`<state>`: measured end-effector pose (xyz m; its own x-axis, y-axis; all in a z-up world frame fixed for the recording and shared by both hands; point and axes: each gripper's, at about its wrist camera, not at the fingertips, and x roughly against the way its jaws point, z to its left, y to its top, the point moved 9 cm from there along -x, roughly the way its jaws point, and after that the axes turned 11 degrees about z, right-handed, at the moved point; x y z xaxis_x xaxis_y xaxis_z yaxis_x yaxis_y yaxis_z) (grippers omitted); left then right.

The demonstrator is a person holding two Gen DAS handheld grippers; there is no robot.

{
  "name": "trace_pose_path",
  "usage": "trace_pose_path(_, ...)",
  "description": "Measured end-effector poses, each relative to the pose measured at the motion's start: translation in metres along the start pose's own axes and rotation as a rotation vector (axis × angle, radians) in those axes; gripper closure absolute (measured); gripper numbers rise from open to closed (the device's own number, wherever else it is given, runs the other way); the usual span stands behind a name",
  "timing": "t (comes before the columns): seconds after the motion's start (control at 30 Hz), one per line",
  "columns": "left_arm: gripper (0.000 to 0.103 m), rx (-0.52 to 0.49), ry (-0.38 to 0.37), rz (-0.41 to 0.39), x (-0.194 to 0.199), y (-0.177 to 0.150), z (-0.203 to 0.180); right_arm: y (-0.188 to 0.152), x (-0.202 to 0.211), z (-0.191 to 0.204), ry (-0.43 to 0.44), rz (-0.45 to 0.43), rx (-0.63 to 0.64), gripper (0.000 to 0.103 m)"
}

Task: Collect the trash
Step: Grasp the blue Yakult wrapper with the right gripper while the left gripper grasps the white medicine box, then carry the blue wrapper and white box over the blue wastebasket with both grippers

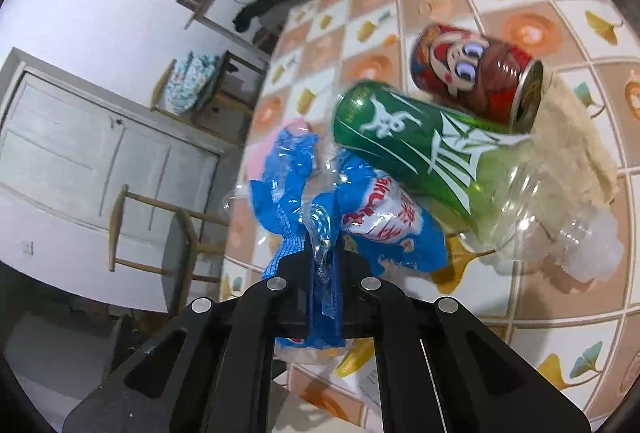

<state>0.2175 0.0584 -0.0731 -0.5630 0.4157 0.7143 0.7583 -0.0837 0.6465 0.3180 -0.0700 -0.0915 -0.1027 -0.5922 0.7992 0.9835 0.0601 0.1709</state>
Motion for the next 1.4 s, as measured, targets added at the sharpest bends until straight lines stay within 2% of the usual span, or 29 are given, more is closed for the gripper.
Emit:
trace_pose_path(0.1, 0.056, -0.028, -0.026, -0.025, 0.007, 0.001, -0.008, -0.001, 0.011, 0.009, 0.035, -0.031, 0.023, 0.098)
trace_pose_path(0.13, 0.053, -0.044, -0.037, -0.034, 0.01, 0.001, -0.012, -0.002, 0.015, 0.011, 0.045, -0.039, 0.028, 0.098)
trace_pose_path(0.27, 0.034, -0.165, -0.073, -0.057, 0.019, -0.002, -0.039, -0.006, 0.033, 0.023, 0.087, -0.077, 0.049, 0.099)
trace_pose_path(0.37, 0.023, -0.276, -0.09, -0.046, 0.019, -0.005, -0.059, -0.012, 0.051, 0.026, 0.103, -0.107, 0.057, 0.099)
trace_pose_path(0.47, 0.018, -0.428, -0.082, -0.004, 0.01, -0.008, -0.078, -0.021, 0.068, 0.022, 0.099, -0.141, 0.061, 0.099)
trace_pose_path(0.63, 0.011, -0.701, -0.039, 0.111, -0.017, -0.012, -0.099, -0.04, 0.097, 0.004, 0.088, -0.187, 0.047, 0.099)
trace_pose_path(0.77, 0.007, -0.926, -0.017, 0.202, -0.037, -0.024, -0.11, -0.049, 0.117, -0.015, 0.094, -0.234, 0.009, 0.099)
trace_pose_path(0.87, 0.007, -1.109, 0.037, 0.273, -0.057, -0.035, -0.114, -0.054, 0.132, -0.029, 0.106, -0.276, -0.024, 0.099)
trace_pose_path(0.93, 0.007, -1.185, 0.042, 0.308, -0.066, -0.041, -0.118, -0.058, 0.141, -0.039, 0.112, -0.299, -0.043, 0.099)
trace_pose_path(1.13, 0.007, -1.252, -0.002, 0.408, -0.088, -0.041, -0.127, -0.073, 0.151, -0.065, 0.129, -0.315, -0.084, 0.099)
trace_pose_path(1.3, 0.007, -1.196, -0.038, 0.496, -0.102, -0.029, -0.129, -0.084, 0.153, -0.08, 0.151, -0.321, -0.111, 0.099)
trace_pose_path(1.4, 0.016, -1.163, -0.072, 0.561, -0.109, -0.03, -0.13, -0.089, 0.152, -0.091, 0.17, -0.327, -0.135, 0.099)
